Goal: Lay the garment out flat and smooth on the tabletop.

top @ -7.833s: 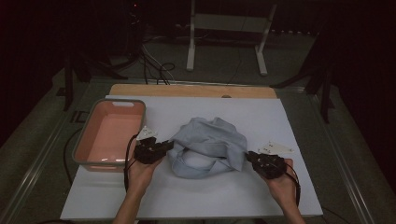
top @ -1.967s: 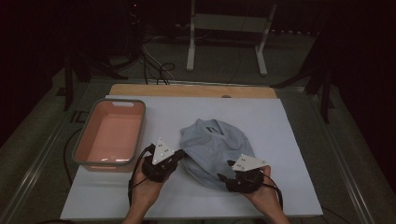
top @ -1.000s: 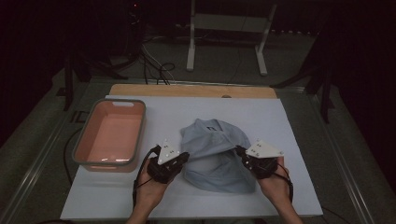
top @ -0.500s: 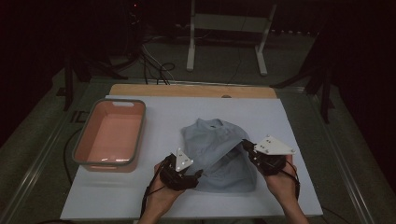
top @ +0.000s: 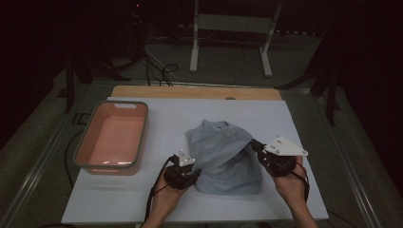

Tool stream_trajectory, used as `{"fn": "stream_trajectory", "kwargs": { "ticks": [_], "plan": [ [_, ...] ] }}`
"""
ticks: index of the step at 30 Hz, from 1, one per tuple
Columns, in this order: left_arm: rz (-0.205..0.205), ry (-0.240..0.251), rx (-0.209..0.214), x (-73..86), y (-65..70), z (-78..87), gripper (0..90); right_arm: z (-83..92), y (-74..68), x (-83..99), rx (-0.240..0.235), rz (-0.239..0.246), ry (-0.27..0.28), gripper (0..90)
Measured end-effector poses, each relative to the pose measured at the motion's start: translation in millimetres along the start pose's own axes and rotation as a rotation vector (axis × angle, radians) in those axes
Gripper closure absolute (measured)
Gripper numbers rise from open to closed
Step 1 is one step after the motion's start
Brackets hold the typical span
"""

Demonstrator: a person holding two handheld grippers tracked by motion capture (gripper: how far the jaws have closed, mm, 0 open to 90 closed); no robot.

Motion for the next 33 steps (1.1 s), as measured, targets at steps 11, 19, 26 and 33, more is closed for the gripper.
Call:
{"fn": "stream_trajectory", "kwargs": {
  "ticks": [11,19,26,33],
  "plan": [
    [0.007,0.08,-0.107,-9.1,-30.7,42.1,82.8,-1.2,-6.1,8.1,-0.061,-0.001,-0.011,88.4],
    [0.042,0.082,-0.133,1.4,-40.8,49.3,82.7,-8.7,-23.1,19.7,-0.125,0.021,-0.049,87.6],
    [0.04,0.081,-0.13,2.2,-39.6,49.1,82.7,-11.4,-22.1,27.5,-0.148,0.003,-0.066,72.9],
    [0.043,0.084,-0.128,2.7,-40.4,48.9,82.7,-19.1,-11.6,35.1,-0.151,-0.062,-0.074,53.7]
  ]
}}
Point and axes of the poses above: each handheld gripper's, and its own axes: z roughly backward along the jaws, x roughly out of its underside, y roughly to its right, the point moved 9 cm from there along -z, roughly forward along the jaws, and after that the axes turned 12 degrees about -z, right-handed, at the moved point
